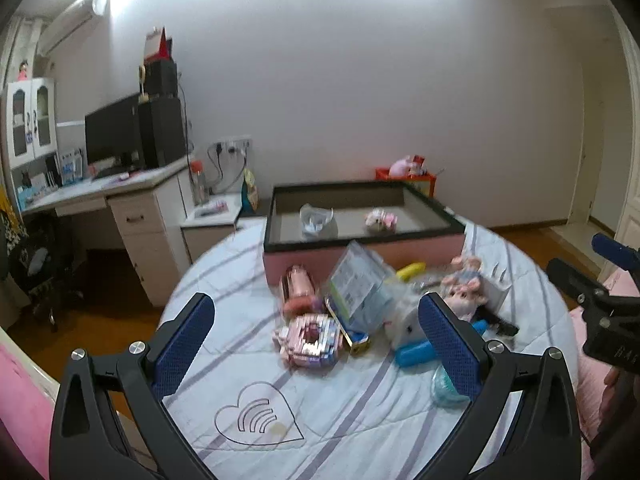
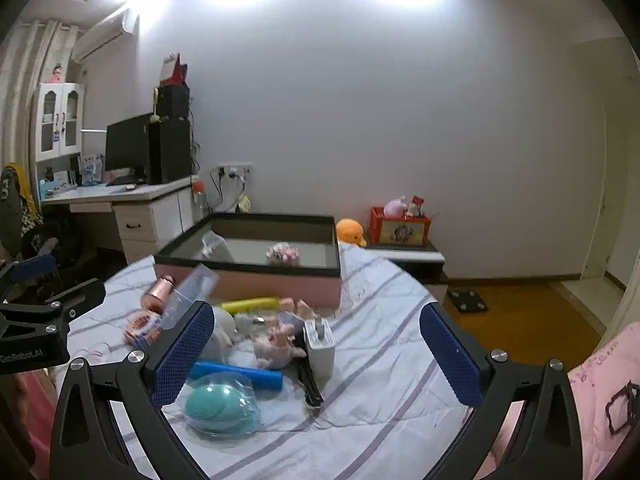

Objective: Organize rigid objects
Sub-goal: 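Withdraw both open tools from the pink box, then reach the left tool to the pink block donut while the right tool reaches the white charger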

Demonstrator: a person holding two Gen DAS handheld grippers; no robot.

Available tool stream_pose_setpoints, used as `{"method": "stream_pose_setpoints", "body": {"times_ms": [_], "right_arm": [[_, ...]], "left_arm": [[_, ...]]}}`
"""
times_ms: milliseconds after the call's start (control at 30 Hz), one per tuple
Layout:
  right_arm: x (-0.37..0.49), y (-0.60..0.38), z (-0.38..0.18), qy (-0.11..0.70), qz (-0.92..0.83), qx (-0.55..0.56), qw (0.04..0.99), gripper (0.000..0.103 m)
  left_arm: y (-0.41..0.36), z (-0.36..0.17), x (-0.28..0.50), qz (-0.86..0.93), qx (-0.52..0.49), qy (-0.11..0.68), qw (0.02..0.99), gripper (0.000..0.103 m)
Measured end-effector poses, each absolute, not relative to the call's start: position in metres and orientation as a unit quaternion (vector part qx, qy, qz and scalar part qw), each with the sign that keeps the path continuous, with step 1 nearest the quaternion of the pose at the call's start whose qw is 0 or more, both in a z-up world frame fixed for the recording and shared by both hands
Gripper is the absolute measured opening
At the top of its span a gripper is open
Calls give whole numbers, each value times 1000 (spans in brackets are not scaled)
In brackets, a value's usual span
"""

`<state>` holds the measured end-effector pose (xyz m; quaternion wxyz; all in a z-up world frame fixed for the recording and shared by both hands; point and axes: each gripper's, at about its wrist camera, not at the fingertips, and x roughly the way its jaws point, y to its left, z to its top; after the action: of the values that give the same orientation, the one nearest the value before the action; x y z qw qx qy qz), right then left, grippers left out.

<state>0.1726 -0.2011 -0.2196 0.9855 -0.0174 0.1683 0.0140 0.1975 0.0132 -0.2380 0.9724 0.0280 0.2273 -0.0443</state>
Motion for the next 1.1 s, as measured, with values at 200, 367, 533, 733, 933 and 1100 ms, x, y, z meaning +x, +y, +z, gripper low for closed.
{"method": "stream_pose_setpoints", "body": {"times_ms": [200,367,533,733,933,1100], "right_arm": [[197,-210,-243,215,9,-1,977,103],[215,-215,-259,248,8,5,969,103],[232,-218,-269,270,5,6,963,103],[254,-222,-276,299,7,11,954,103],[268,-224,-281,326,9,17,945,103],[278,-227,-282,339,19,26,940,102]], "left_arm": [[18,-272,230,-40,29,295,954,103],[29,-290,255,-33,14,333,942,103],[32,-302,278,-25,18,360,932,103],[29,-311,297,-39,19,390,920,100],[28,-316,301,-46,30,402,914,69],[29,-314,293,-44,35,398,916,69]]}}
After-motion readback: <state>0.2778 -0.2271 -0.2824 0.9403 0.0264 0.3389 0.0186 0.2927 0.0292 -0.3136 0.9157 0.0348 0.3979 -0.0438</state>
